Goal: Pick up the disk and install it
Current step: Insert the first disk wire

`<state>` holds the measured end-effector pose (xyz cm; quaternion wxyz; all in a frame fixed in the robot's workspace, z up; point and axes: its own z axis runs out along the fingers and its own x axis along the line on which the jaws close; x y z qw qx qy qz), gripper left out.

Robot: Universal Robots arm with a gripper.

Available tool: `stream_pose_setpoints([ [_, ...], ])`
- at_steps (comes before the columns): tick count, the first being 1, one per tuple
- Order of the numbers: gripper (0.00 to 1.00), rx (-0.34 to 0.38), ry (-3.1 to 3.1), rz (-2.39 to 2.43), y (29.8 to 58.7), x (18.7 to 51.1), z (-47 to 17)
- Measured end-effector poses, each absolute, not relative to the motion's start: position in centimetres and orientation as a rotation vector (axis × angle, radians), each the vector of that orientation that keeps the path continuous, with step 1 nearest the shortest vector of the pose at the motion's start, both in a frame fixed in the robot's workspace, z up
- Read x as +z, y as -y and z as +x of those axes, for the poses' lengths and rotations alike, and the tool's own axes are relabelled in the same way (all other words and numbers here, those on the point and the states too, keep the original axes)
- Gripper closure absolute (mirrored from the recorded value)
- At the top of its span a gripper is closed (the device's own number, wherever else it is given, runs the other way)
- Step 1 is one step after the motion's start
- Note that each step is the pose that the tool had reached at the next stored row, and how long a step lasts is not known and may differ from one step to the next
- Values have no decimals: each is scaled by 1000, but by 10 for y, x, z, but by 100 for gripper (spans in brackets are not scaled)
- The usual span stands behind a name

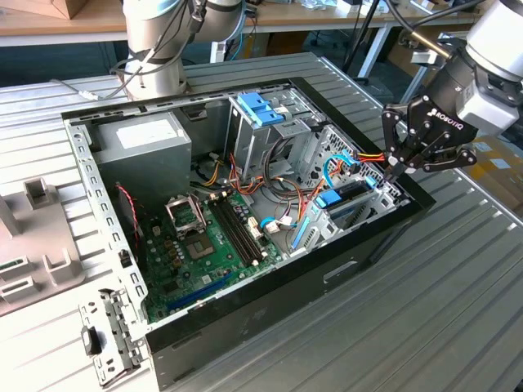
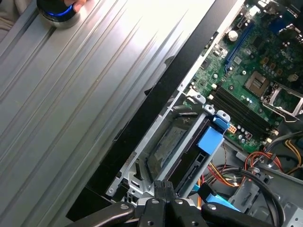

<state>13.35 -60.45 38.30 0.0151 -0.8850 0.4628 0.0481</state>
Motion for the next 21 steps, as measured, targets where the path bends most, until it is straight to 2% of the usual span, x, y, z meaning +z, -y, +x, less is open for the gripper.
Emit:
stream_pose_setpoints([
  [21,89,153,-1256,-2850,604,383,133],
])
